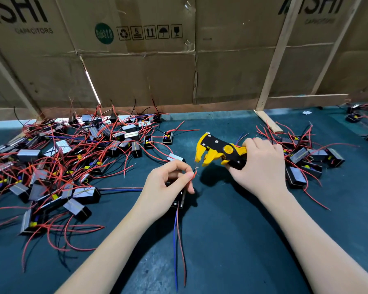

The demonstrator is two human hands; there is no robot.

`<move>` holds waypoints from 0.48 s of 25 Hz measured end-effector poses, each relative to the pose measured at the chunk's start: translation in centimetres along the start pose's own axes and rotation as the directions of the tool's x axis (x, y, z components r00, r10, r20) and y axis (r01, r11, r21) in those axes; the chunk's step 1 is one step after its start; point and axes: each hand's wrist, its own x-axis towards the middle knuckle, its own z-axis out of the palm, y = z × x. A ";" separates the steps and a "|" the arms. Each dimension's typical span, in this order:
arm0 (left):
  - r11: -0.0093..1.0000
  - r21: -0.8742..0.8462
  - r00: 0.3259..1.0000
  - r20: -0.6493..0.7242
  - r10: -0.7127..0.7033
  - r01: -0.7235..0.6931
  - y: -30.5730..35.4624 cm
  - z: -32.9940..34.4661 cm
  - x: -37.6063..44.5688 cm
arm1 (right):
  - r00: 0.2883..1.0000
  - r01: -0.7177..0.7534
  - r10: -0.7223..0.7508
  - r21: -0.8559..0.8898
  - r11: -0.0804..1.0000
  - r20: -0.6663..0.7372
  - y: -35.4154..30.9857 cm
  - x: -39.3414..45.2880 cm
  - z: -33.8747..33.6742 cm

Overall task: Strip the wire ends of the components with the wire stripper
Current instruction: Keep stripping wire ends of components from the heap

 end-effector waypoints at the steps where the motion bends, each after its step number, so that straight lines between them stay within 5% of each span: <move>1: 1.000 0.003 1.000 -0.012 -0.001 0.001 -0.1 0.0 0.0 | 1.000 0.019 -0.019 -0.014 1.000 -0.007 -0.1 0.0 0.0; 12: 1.000 0.024 0.998 -0.060 -0.015 0.016 -0.5 0.3 0.1 | 1.000 0.005 -0.006 -0.050 0.999 -0.026 -1.7 -0.3 -0.3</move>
